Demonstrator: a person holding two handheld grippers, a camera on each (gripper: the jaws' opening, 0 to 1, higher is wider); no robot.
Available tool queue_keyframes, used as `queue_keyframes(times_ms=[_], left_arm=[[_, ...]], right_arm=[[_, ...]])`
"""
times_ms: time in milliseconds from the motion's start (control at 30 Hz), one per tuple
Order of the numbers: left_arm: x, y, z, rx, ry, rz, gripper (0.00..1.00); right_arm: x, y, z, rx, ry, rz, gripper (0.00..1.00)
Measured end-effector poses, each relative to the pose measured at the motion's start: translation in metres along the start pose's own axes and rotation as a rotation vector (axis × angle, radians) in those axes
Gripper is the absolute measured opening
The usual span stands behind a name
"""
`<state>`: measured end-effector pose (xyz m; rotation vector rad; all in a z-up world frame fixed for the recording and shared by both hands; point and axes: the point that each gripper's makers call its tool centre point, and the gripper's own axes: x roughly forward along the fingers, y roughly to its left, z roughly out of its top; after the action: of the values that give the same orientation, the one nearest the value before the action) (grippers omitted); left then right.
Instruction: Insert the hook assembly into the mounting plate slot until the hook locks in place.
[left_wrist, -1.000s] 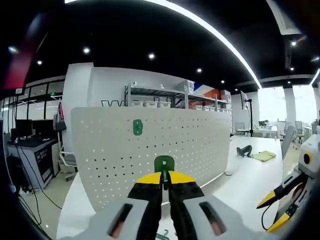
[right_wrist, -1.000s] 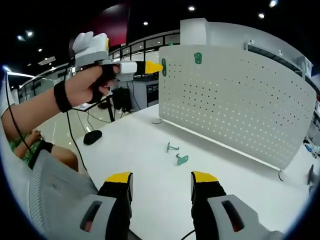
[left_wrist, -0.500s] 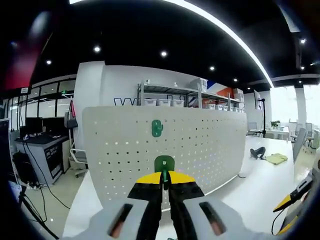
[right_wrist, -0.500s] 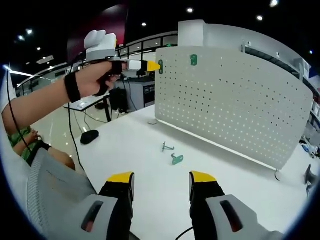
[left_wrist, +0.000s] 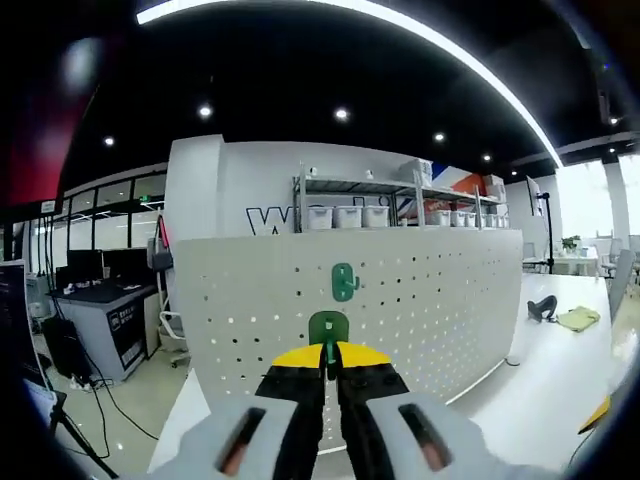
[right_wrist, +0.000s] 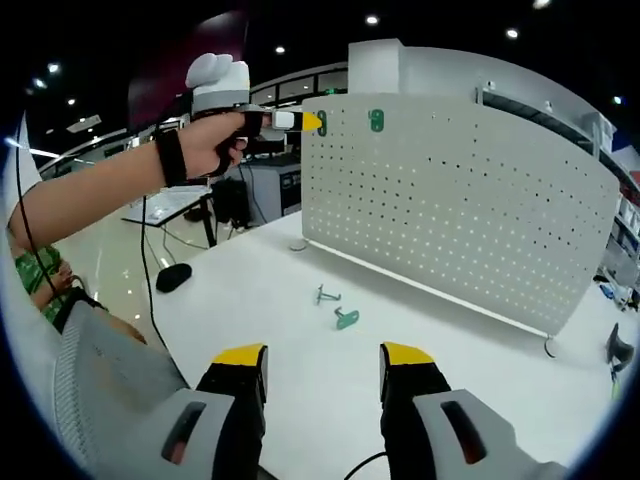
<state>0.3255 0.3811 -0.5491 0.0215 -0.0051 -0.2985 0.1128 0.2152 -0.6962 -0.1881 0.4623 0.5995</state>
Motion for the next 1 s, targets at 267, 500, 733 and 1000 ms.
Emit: queue_keyframes(times_ms=[267, 500, 733, 1000], left_arm=[[0.009, 0.005, 0.005, 0.002, -0.009, 0.029, 0.03], [0.022, 0.014, 0.011, 0.007, -0.021, 0.059, 0.03], [0.036, 0.017, 0.023, 0.021, -0.03, 0.073, 0.03], [0.052, 0.02, 0.025, 0.03, -0.033, 0.085, 0.03]], right_arm=[[-0.005, -0.006, -0.004, 0.014, 0.003, -0.021, 0.45], [-0.006, -0.008, -0.007, 0.022, 0.002, -0.034, 0.45], [-0.005, -0.01, -0.009, 0.043, -0.002, -0.041, 0.44], [-0.007, -0.013, -0.011, 0.048, 0.004, -0.052, 0.46]])
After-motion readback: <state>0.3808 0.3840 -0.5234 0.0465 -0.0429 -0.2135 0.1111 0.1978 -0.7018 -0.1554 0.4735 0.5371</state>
